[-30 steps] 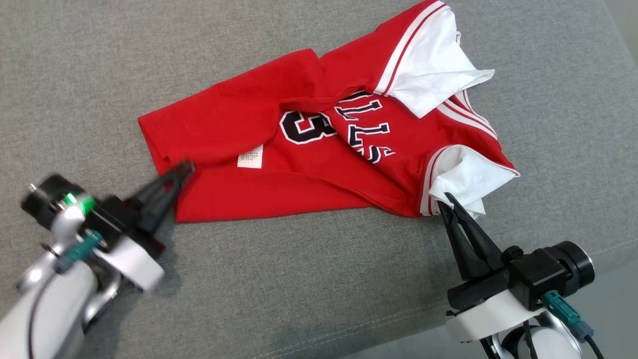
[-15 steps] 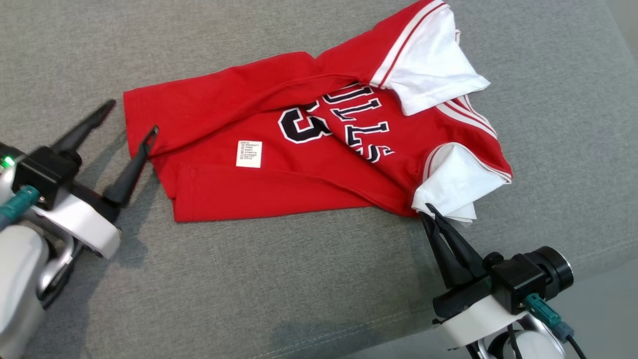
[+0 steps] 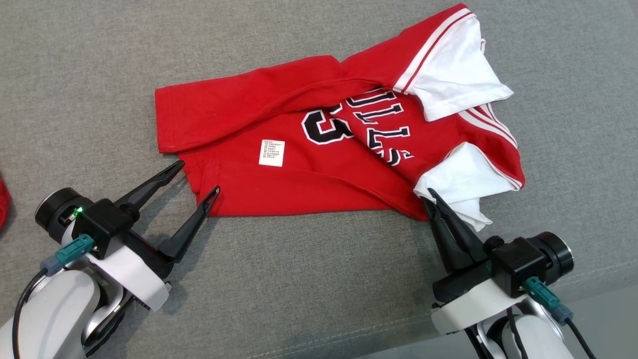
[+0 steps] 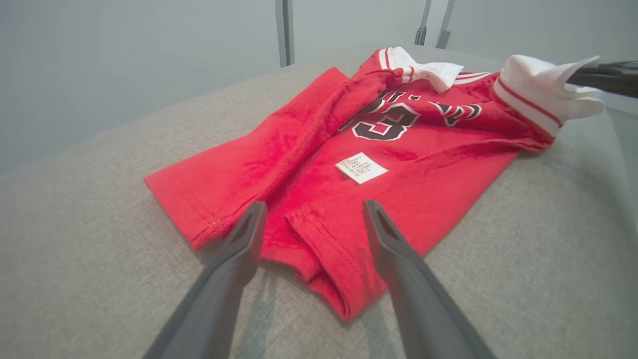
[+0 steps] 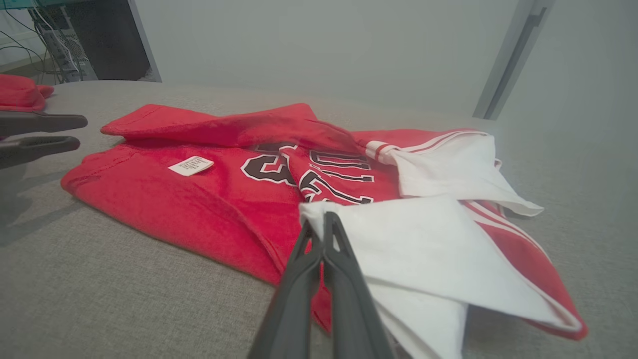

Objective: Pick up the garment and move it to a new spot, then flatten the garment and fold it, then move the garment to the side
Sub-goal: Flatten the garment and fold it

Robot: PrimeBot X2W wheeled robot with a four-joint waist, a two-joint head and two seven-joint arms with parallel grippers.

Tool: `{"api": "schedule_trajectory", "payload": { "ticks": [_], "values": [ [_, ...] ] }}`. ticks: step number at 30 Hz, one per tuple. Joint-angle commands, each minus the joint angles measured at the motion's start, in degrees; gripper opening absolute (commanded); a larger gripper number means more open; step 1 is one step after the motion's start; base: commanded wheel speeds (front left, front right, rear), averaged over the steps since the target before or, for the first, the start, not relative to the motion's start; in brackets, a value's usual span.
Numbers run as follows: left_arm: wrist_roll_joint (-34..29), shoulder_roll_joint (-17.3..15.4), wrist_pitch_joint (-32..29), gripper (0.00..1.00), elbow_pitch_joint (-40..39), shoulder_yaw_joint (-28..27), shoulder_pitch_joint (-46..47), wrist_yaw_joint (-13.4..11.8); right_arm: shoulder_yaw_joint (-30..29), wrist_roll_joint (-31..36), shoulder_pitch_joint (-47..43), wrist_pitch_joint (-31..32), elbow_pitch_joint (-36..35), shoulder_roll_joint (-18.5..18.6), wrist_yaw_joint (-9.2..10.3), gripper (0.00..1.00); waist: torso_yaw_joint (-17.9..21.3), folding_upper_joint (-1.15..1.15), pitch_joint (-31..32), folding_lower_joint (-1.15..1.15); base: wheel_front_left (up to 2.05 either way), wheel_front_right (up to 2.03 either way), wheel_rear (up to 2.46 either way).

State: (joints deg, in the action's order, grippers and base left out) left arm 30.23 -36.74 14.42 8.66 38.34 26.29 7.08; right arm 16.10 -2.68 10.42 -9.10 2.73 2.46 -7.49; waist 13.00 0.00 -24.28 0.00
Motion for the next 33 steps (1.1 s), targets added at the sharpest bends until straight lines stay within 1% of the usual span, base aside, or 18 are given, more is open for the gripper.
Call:
{"api": "schedule_trajectory", "payload": {
  "ticks": [1, 4, 6, 8, 9, 15, 18, 19, 20, 21, 24, 26, 27, 29, 31, 32, 33],
  "values": [
    [0.73, -2.0, 0.54, 1.0, -0.64, -2.09, 1.53, 0.4, 1.62, -0.48, 0.59, -0.36, -1.07, 0.42, 0.0, 0.0, 0.16, 0.0, -0.06, 0.0, 0.0, 0.0, 0.0],
    [1.7, -2.11, -0.36, 1.0, -0.43, -1.35, 2.91, 0.4, 2.23, -0.61, 0.65, -0.53, -1.08, 0.42, 0.0, 0.0, 0.7, 0.0, -0.38, 0.0, 0.0, 0.0, 0.0],
    [2.23, -2.29, -2.02, 1.0, -0.86, -0.73, 3.87, 0.4, 2.69, -0.78, 0.53, -0.81, -1.08, 0.42, 0.0, 0.0, 1.19, 0.0, -0.77, 0.0, 0.0, 0.0, 0.0],
    [2.91, -2.37, -4.03, 1.0, -1.19, -0.41, 4.91, 0.4, 3.26, -0.91, 0.4, -1.17, -0.96, 0.42, 0.0, 0.0, 1.73, 0.0, -1.08, 0.0, 0.0, 0.0, 0.0],
    [3.75, -2.38, -6.22, 1.0, -1.53, -0.51, 5.88, 0.23, 3.8, -1.07, 0.2, -1.49, -0.94, 0.42, 0.0, 0.0, 2.26, 0.0, -1.35, 0.0, 0.0, 0.0, 0.0],
    [4.99, -3.23, -13.06, 1.0, -2.63, -0.61, 7.13, -2.08, 4.71, -1.74, -0.4, -2.5, -0.82, 0.42, 0.0, 0.0, 3.53, 0.0, -1.74, 0.0, 0.0, 0.0, 0.0],
    [5.92, -3.87, -14.92, 1.0, -3.39, -0.81, 6.51, -2.94, 4.57, -1.91, -0.73, -2.93, -0.8, 0.42, 0.0, 0.0, 3.68, 0.0, -1.99, 0.0, 0.0, 0.0, 0.0],
    [6.32, -4.05, -15.43, 0.92, -3.58, -0.85, 6.19, -3.11, 4.47, -1.94, -0.82, -3.06, -0.81, 0.42, 0.0, 0.0, 3.63, 0.0, -2.09, 0.0, 0.0, 0.0, 0.0],
    [6.6, -4.25, -15.72, 0.89, -3.8, -0.94, 5.97, -3.26, 4.35, -1.97, -0.91, -3.17, -0.83, 0.42, 0.0, 0.0, 3.55, 0.0, -2.18, 0.0, 0.0, 0.0, 0.0],
    [6.83, -4.47, -15.97, 0.91, -3.92, -0.98, 5.8, -3.3, 4.24, -1.99, -0.95, -3.26, -0.85, 0.42, 0.0, 0.0, 3.44, 0.0, -2.29, 0.0, 0.0, 0.0, 0.0],
    [7.76, -4.85, -16.87, 0.89, -3.86, -0.75, 5.41, -2.94, 4.04, -2.02, -0.79, -3.44, -0.73, 0.42, 0.0, 0.0, 2.96, 0.0, -2.54, 0.0, 0.0, 0.0, 0.0],
    [8.72, -4.89, -17.57, 0.81, -3.81, -0.43, 5.03, -2.54, 4.21, -2.08, -0.48, -3.48, -0.59, 0.42, 0.0, 0.0, 2.65, 0.0, -2.53, 0.0, 0.0, 0.0, 0.0],
    [8.78, -5.05, -17.79, 0.8, -3.88, -0.26, 5.02, -2.41, 4.33, -2.11, -0.3, -3.48, -0.55, 0.42, 0.0, 0.0, 2.54, 0.0, -2.54, 0.0, 0.0, 0.0, 0.0],
    [9.7, -4.98, -18.25, 0.69, -3.92, -0.09, 4.82, -2.11, 4.49, -2.15, 0.03, -3.42, -0.45, 0.42, 0.0, 0.0, 2.37, 0.0, -2.5, 0.0, 0.0, 0.0, 0.0],
    [10.04, -4.92, -18.32, 0.72, -4.02, 0.09, 4.9, -1.89, 4.68, -2.2, 0.33, -3.36, -0.32, 0.42, 0.0, 0.0, 2.31, 0.0, -2.46, 0.0, 0.0, 0.0, 0.0],
    [10.26, -4.86, -18.4, 0.72, -4.06, 0.19, 4.86, -1.8, 4.77, -2.24, 0.47, -3.33, -0.24, 0.42, 0.0, 0.0, 2.32, 0.0, -2.38, 0.0, 0.0, 0.0, 0.0],
    [10.4, -4.85, -18.58, 0.77, -4.14, 0.4, 4.87, -1.68, 4.87, -2.29, 0.6, -3.29, -0.15, 0.42, 0.0, 0.0, 2.37, 0.0, -2.32, 0.0, 0.0, 0.0, 0.0]
  ]
}}
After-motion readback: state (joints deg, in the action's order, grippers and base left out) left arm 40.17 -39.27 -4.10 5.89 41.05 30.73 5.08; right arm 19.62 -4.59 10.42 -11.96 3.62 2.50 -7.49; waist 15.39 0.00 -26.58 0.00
